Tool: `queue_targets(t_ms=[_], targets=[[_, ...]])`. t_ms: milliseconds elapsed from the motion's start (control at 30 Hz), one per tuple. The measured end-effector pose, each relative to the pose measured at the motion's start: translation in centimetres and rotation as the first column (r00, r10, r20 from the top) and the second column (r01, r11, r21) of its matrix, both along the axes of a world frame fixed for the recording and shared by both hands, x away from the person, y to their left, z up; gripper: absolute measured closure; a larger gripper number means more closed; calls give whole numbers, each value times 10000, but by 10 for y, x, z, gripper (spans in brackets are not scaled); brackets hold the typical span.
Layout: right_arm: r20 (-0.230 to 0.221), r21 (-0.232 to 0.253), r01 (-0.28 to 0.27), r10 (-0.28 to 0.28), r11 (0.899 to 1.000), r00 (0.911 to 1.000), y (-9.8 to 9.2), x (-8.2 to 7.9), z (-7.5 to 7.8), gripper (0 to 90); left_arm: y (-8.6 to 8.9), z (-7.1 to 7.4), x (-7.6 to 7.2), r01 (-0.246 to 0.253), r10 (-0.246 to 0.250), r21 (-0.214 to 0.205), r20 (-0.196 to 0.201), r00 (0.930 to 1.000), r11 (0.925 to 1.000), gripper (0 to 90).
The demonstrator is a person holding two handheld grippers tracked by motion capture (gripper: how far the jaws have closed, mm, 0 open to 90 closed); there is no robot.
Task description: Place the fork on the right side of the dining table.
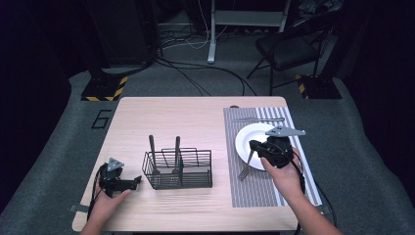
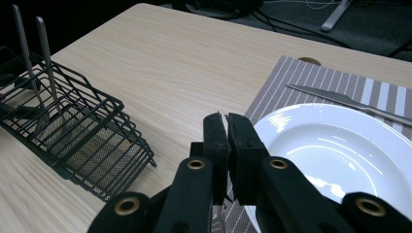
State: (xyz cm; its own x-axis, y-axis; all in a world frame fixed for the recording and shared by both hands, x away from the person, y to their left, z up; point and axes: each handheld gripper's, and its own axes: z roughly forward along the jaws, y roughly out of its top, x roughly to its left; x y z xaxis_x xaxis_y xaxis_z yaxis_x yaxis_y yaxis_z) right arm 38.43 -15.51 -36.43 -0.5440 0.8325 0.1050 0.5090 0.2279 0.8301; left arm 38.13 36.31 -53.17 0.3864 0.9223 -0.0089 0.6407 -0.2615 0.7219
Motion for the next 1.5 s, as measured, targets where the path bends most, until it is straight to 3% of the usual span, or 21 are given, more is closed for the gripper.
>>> queue_targets(t_ms=[500, 733, 867, 1100, 1267, 1500], targets=[[-224, 380, 942, -934, 9948, 9954, -23, -8, -6, 859, 0, 0, 0, -8, 8, 22, 4, 10000, 10000, 1], [-604, 1080, 1458, -1399, 9834, 9883, -45, -8, -15, 845, 0, 0, 0, 0, 0, 6, -1, 10000, 10000, 1], [-699, 1211, 1712, -1636, 9778, 9840, -55, -9, -21, 845, 0, 0, 0, -12, 12, 17, 5, 10000, 10000, 1], [-1050, 1786, 2168, -2005, 9597, 9740, -78, -12, -35, 841, 0, 0, 0, -36, 36, 17, -17, 10000, 10000, 1], [-1408, 2505, 2371, -2069, 9386, 9682, -94, -12, -47, 840, 0, 1, 0, -20, 20, 60, -69, 10000, 10000, 1], [-1751, 2808, 2857, -2438, 9163, 9539, -110, -11, -63, 828, 0, 0, 0, -44, 44, 37, -38, 10000, 10000, 1]])
